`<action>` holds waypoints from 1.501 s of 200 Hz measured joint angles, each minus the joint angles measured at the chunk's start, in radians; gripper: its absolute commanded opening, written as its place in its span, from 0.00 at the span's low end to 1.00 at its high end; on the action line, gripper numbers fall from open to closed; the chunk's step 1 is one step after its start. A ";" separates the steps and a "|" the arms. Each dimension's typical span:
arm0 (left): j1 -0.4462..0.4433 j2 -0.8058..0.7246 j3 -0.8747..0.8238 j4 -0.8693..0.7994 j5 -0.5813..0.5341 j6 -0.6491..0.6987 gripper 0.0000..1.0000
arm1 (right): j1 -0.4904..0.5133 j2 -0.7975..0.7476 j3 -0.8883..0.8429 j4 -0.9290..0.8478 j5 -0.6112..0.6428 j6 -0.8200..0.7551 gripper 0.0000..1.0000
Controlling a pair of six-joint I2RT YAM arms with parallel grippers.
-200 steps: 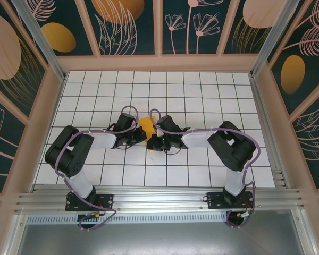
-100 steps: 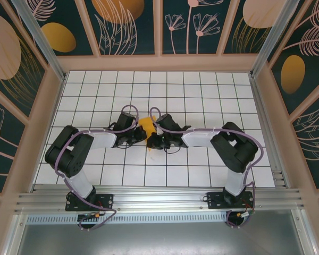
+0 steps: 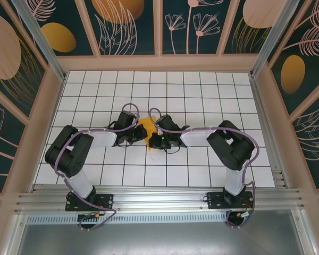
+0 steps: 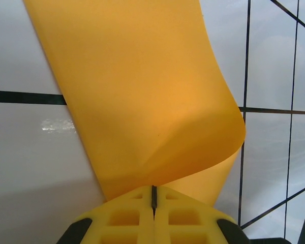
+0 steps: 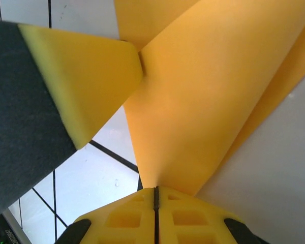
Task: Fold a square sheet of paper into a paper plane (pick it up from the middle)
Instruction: Third fold the triangle at the center of the table.
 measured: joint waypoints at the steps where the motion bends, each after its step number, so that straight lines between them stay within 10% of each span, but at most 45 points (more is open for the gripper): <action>1: 0.000 0.000 0.000 0.000 0.000 0.001 0.06 | 0.000 0.000 0.000 0.000 0.000 0.000 0.08; 300: 0.000 0.047 0.083 -0.039 -0.002 0.062 0.06 | -0.149 0.098 0.162 -0.056 0.119 -0.004 0.07</action>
